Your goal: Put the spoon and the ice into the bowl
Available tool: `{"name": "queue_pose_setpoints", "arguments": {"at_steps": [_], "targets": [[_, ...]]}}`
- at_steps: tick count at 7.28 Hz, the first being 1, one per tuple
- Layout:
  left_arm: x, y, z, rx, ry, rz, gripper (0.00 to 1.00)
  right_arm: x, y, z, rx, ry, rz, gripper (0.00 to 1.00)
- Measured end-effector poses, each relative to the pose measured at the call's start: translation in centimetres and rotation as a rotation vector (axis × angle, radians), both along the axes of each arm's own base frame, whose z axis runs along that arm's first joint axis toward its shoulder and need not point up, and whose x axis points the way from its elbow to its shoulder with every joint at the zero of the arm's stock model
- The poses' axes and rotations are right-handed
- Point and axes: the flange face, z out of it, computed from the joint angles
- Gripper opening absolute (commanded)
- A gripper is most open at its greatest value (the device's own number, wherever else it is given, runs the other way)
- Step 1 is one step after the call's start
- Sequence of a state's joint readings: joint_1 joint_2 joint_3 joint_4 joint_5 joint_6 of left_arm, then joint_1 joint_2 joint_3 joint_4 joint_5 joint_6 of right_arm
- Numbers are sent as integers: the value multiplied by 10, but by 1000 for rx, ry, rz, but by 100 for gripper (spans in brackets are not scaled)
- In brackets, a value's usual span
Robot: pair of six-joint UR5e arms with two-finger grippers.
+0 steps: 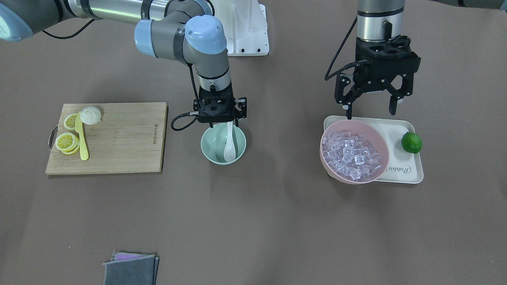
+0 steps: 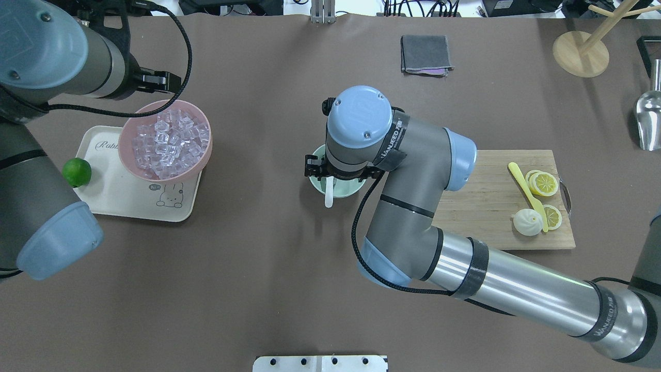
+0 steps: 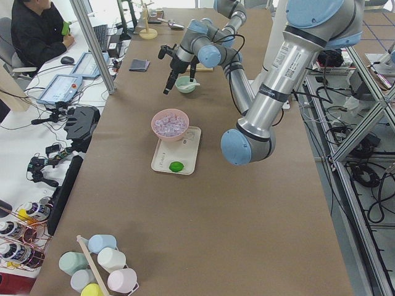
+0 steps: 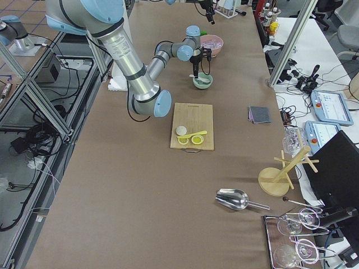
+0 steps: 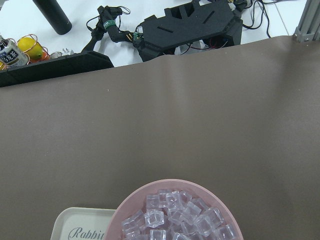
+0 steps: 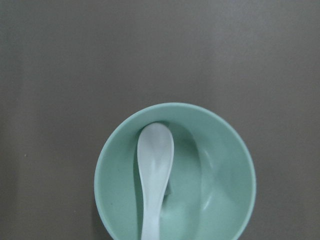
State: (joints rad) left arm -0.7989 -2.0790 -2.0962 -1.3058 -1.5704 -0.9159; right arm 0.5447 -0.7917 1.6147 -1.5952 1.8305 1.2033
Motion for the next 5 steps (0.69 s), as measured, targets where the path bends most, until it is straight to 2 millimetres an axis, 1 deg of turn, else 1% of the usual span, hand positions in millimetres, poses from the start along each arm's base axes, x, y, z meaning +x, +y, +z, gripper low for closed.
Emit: {"name": "queue_pose_setpoints", "arguments": {"at_steps": [1,2,3,4,5], "targets": [[-8,-4,3,-16,9,-1,98,31,-15,0,37,23,-31,100],[-24,-12,12,-46,25,-4,98,75,-32,15,82,66,-61,100],[-41,-22,28,-75,45,-13,98,128,-44,44,126,116,-80,100],[-57,-35,52,-93,68,-28,98,167,-49,78,147,164,-91,100],[-67,-50,82,-102,89,-42,98,192,-51,110,143,210,-87,100]]}}
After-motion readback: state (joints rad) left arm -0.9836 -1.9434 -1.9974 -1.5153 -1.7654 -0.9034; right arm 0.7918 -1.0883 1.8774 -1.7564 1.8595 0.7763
